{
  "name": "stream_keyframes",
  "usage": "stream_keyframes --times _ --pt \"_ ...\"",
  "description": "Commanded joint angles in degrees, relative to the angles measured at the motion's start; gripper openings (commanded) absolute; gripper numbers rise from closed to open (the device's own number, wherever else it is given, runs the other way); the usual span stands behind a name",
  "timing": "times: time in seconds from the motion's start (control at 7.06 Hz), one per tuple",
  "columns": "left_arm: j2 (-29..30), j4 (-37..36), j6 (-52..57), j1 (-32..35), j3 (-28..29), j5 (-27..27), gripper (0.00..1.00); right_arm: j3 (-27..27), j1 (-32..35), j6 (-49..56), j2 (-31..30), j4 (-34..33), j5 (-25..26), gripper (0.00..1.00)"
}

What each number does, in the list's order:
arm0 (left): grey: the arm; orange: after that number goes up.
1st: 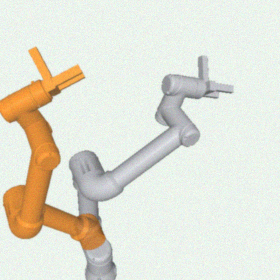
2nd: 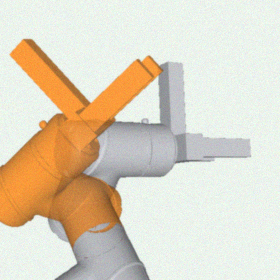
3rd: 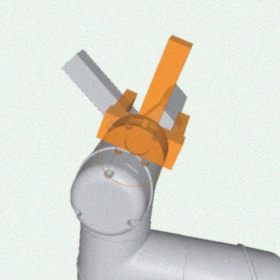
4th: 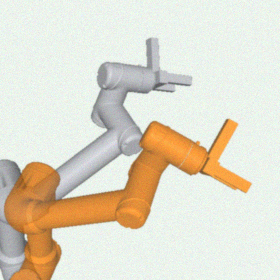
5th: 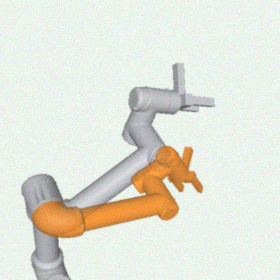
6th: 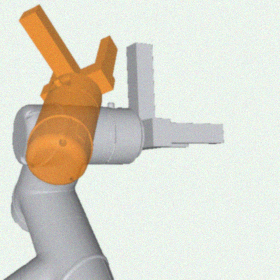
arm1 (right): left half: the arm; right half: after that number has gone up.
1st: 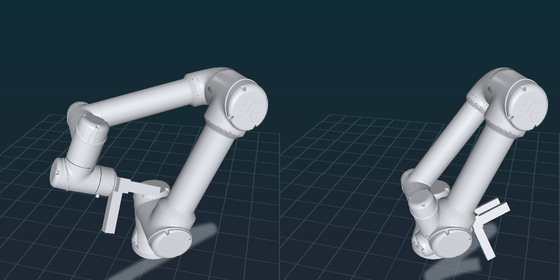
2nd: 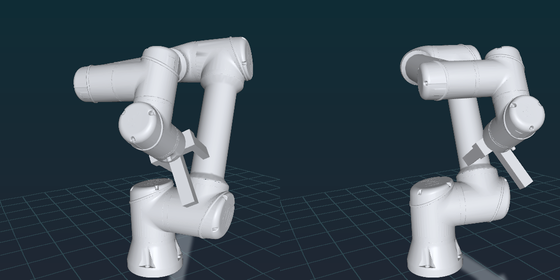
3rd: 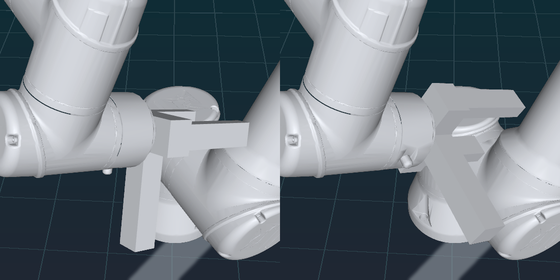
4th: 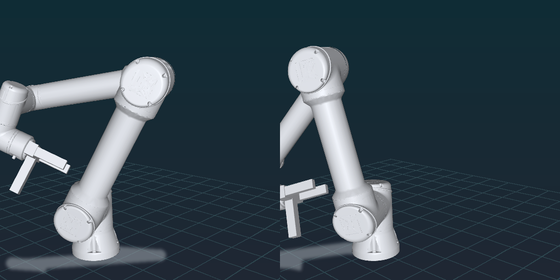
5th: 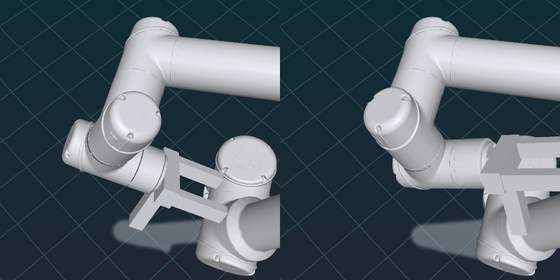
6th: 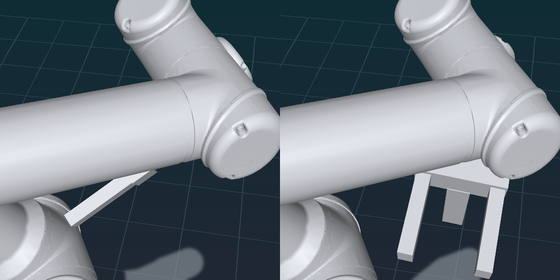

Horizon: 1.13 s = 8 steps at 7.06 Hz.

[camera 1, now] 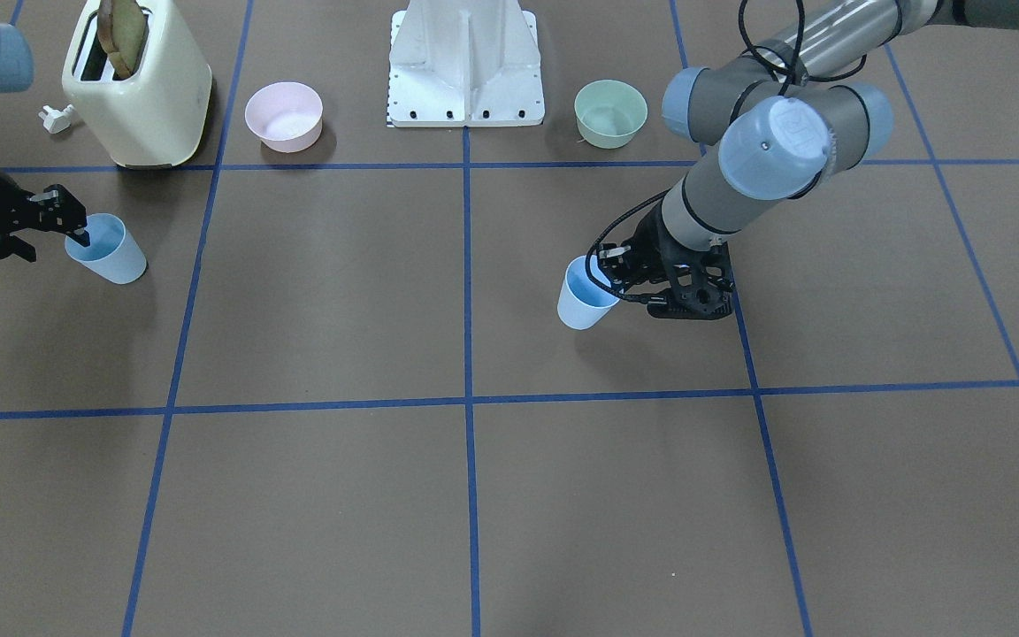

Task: Stack blue cups with both arms
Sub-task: 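Carry the left cup to the table centre while the right gripper lifts its cup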

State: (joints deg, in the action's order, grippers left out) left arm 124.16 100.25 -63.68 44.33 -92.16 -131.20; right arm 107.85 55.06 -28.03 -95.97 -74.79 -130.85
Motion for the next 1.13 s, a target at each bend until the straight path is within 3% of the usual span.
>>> stream_keyframes --times 0.0,0.57,0.99 --pt "4.9 0.4 -3.7 -2.4 3.7 1.3 0.0 0.0 -0.8 -0.1 -0.2 0.0 0.2 0.6" --pt "6.8 0.6 -4.9 -3.3 4.6 2.1 0.0 0.0 -3.1 -2.6 -0.3 0.5 1.7 0.25" --pt "8.5 0.5 -5.2 -3.4 5.9 2.2 0.0 0.0 -3.1 -2.4 -0.1 0.5 2.0 0.12"
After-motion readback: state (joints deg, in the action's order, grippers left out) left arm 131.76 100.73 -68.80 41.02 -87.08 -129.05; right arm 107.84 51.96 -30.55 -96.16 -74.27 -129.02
